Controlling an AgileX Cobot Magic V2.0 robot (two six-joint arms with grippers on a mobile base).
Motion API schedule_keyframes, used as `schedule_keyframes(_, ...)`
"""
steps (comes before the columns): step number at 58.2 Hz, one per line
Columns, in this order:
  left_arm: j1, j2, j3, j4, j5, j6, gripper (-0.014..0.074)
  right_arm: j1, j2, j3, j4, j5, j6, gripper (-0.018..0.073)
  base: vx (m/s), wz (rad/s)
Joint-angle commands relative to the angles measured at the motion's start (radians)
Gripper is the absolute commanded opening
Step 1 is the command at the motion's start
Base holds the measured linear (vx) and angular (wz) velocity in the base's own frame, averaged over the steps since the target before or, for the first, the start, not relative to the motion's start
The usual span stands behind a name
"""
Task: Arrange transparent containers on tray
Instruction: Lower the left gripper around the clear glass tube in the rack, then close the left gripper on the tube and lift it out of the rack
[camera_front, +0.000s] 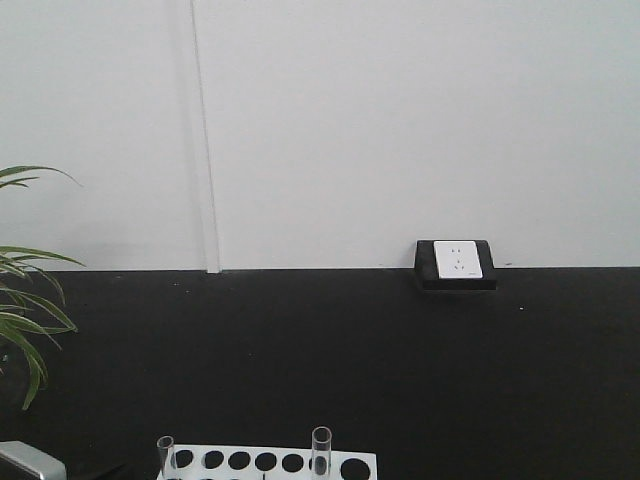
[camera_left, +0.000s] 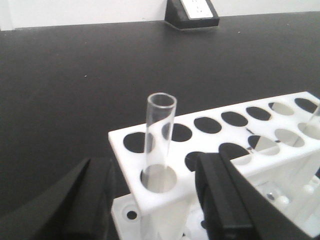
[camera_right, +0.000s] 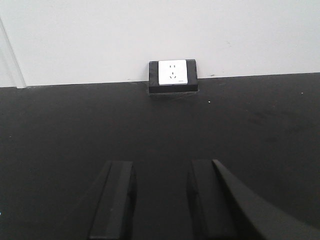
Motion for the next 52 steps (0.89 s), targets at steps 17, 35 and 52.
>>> schedule_keyframes(17, -0.008, 0.011, -0.125, 0.001, -0.044, 0.031, 0.0486, -0.007, 0.003, -0.029, 0.000, -0.036, -0.012, 0.0346, 0.00, 0.00)
schedule_keyframes(35, -0.008, 0.095, -0.145, 0.002, -0.076, 0.024, 0.0485, -0.007, 0.003, -0.029, 0.000, -0.037, -0.012, 0.0346, 0.00, 0.00)
schedule_keyframes(52, -0.008, 0.132, -0.145, 0.013, -0.153, 0.022, 0.0485, -0.007, 0.003, -0.029, 0.000, -0.036, -0.012, 0.0346, 0.00, 0.00)
